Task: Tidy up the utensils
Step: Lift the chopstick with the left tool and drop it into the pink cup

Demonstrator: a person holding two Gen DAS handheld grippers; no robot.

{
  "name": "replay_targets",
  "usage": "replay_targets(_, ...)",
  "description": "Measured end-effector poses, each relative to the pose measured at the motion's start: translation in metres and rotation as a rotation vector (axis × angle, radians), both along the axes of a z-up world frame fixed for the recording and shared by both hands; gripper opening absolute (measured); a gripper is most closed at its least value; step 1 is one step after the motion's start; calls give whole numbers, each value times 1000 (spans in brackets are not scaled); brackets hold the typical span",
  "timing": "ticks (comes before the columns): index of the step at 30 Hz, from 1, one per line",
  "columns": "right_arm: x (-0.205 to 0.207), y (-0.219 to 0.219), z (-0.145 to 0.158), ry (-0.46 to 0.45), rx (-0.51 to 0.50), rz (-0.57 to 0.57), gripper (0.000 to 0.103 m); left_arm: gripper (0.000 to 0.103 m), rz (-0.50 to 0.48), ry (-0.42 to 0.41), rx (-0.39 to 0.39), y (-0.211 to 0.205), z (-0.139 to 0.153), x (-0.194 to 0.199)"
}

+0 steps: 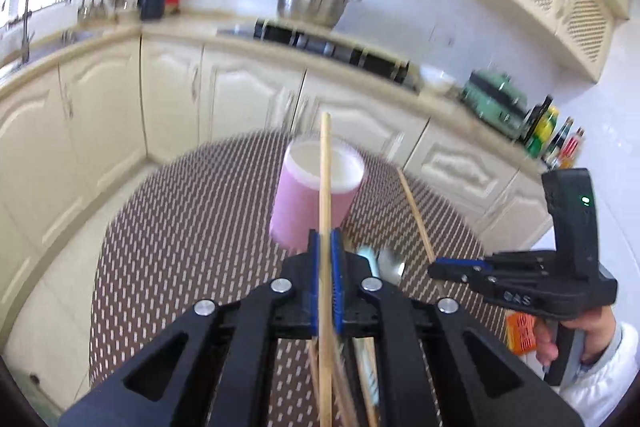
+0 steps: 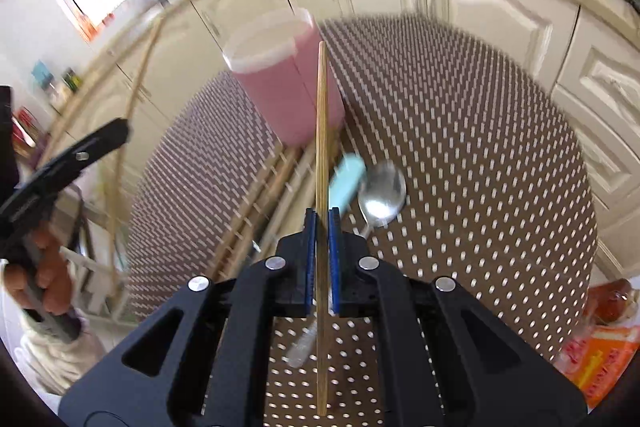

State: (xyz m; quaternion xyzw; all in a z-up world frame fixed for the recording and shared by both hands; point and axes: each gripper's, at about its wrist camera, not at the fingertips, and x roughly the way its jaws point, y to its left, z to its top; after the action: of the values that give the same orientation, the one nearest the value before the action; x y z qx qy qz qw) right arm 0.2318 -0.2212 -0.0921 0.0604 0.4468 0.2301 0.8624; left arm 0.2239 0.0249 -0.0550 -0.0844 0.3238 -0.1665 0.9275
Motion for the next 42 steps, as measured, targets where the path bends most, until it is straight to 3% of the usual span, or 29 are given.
replay_targets(4, 10, -4, 39, -125, 62, -15, 7, 6, 1, -144, -18, -13, 27, 11)
replay_targets(7, 15, -4, 77, -268, 83, -41, 7, 6, 10, -245, -40, -25, 47, 23)
replay_targets(13, 39, 9, 108, -456, 159, -65, 7, 6, 60, -438, -53, -42, 70, 53)
replay_targets(16, 54, 10, 125, -547, 197, -97, 7, 6, 90, -488, -57, -45, 73, 69)
replay_targets(20, 69, 19, 126, -623, 242, -151, 7, 6, 108, -516, -80, -46, 68, 88)
replay_targets(26, 80, 32, 105, -693, 218, -199, 7, 6, 142, -530, -67, -45, 44, 110)
replay_targets(36, 91, 43, 75, -650, 195, -192, 7, 6, 113, -448, -20, -41, 10, 113)
replay_targets(42, 84, 42, 63, -640, 178, -191, 7, 9, 107, -423, -24, -36, 5, 106)
